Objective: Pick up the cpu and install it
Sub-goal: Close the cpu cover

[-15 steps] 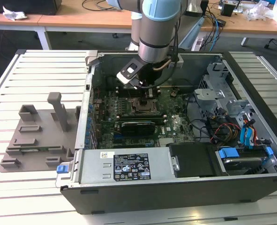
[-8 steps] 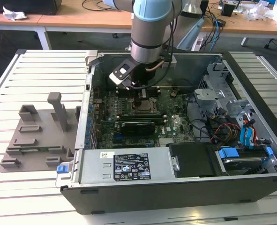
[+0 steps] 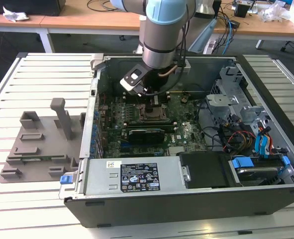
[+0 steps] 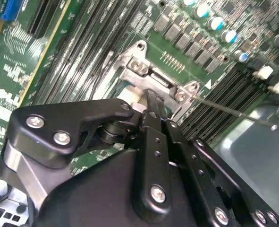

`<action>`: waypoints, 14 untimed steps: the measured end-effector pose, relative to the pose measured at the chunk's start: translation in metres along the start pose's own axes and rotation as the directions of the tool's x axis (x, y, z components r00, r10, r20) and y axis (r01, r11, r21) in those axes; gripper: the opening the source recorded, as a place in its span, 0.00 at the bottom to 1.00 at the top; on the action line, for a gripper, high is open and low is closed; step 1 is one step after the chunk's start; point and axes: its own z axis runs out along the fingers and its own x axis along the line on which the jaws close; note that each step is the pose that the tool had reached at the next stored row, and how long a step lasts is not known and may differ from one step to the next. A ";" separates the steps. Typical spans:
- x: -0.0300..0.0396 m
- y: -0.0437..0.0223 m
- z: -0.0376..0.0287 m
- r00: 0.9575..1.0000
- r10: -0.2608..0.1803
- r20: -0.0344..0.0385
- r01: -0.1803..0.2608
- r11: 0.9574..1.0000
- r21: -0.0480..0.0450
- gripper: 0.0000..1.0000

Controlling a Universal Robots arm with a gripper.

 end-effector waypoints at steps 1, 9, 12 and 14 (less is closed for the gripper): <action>-0.0002 0.0022 -0.0001 1.000 0.000 0.000 0.000 1.000 0.000 0.11; -0.0012 0.0113 -0.0087 1.000 0.000 0.000 0.000 1.000 0.000 0.11; -0.0011 0.0111 -0.0133 1.000 0.000 0.000 0.000 1.000 0.000 0.11; -0.0011 0.0109 -0.0169 1.000 0.000 0.000 0.000 1.000 0.000 0.11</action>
